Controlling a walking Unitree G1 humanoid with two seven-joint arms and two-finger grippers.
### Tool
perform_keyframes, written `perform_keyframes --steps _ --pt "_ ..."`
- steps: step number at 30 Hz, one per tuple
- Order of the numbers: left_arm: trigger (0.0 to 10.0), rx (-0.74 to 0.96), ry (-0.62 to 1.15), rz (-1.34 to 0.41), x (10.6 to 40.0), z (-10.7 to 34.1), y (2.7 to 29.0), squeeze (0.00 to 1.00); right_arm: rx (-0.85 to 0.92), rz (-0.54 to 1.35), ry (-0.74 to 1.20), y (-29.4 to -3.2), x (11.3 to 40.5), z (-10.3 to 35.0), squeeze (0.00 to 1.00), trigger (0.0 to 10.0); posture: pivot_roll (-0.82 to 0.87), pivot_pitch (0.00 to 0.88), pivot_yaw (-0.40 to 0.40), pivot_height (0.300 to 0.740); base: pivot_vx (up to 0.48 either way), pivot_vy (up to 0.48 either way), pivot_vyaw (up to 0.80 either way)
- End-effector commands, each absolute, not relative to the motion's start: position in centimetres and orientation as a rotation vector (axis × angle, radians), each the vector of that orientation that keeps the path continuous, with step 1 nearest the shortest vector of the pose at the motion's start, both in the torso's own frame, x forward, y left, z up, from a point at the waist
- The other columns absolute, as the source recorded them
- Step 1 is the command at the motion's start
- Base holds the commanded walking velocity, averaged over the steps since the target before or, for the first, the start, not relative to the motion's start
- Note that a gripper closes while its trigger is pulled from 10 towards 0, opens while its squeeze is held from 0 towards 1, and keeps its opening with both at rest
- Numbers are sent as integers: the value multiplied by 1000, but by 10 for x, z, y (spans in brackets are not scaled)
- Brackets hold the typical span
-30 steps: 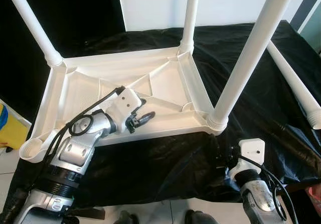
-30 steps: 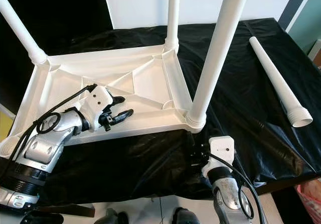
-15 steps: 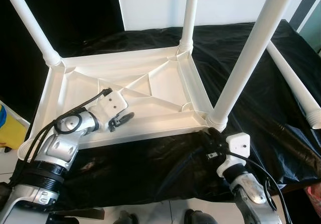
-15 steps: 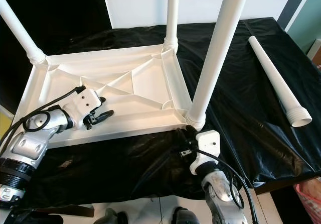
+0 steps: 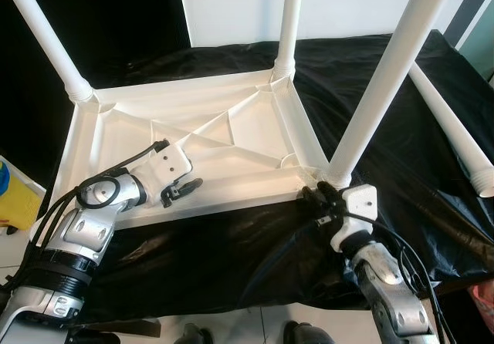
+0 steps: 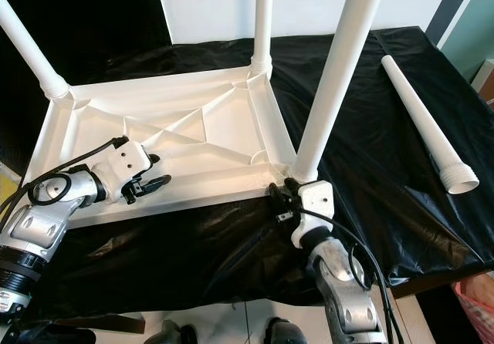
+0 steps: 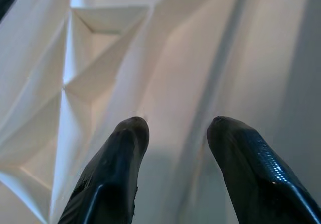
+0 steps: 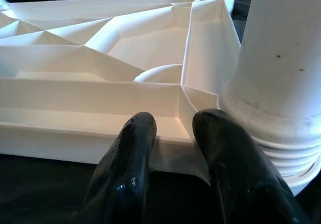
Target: Building children table
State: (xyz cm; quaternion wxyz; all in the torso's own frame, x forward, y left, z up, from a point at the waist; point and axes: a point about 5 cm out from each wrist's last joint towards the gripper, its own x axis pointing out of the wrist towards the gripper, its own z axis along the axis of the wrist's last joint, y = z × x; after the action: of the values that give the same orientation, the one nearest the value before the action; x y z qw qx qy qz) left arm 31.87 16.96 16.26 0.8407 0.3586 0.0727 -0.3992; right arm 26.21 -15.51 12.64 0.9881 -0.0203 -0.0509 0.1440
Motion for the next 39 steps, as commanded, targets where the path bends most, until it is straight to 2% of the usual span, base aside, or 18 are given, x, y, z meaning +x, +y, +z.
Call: perform_keyframes --steps 1,12,13,14,15,16,17,18,20,25,31,34,36,37,39 --pt "10000 778 192 -858 315 151 171 0 -35 238 -103 -167 264 125 0 10000 -70 151 38 740 0 0 0" --pt "10000 773 193 -901 310 146 161 0 -42 204 -117 -178 275 127 0 10000 -68 146 38 740 0 0 0" --pt "10000 751 162 -947 306 142 143 0 -65 142 -132 -193 285 131 0 10000 -69 136 41 740 0 0 0" --pt "10000 751 162 -947 306 142 143 0 -65 142 -132 -193 285 131 0 10000 -69 136 41 740 0 0 0" --pt "10000 673 110 -998 300 143 116 0 -91 67 -152 -210 294 137 0 10000 -68 133 45 740 0 0 0" --pt "10000 673 110 -998 300 143 116 0 -91 67 -152 -210 294 137 0 10000 -68 133 45 740 0 0 0" --pt "10000 602 69 -1048 293 145 96 0 -104 19 -166 -220 299 141 0 10000 -65 132 51 740 0 0 0" --pt "10000 602 69 -1048 293 145 96 0 -104 19 -166 -220 299 141 0 10000 -65 132 51 740 0 0 0" --pt "10000 532 37 -1091 285 148 78 0 -109 -8 -174 -225 302 143 0 10000 -64 132 53 740 0 0 0" --pt "10000 503 30 -1095 283 148 73 0 -94 14 -175 -219 302 141 0 10000 -64 131 56 740 0 0 0" --pt "10000 417 -20 -1079 282 159 60 0 -76 63 -190 -198 302 140 0 10000 -63 137 56 740 0 0 0" --pt "10000 375 -52 -1035 287 171 67 0 -73 57 -208 -197 302 140 0 10000 -62 141 53 740 0 0 0" --pt "10000 316 -72 -991 293 186 82 0 -78 42 -223 -198 301 141 0 10000 -63 143 50 740 0 0 0" --pt "10000 316 -72 -991 293 186 82 0 -78 42 -223 -198 301 141 0 10000 -63 143 50 740 0 0 0" --pt "10000 315 -72 -948 297 193 98 0 -91 24 -227 -197 298 141 0 10000 -61 145 47 740 0 0 0"
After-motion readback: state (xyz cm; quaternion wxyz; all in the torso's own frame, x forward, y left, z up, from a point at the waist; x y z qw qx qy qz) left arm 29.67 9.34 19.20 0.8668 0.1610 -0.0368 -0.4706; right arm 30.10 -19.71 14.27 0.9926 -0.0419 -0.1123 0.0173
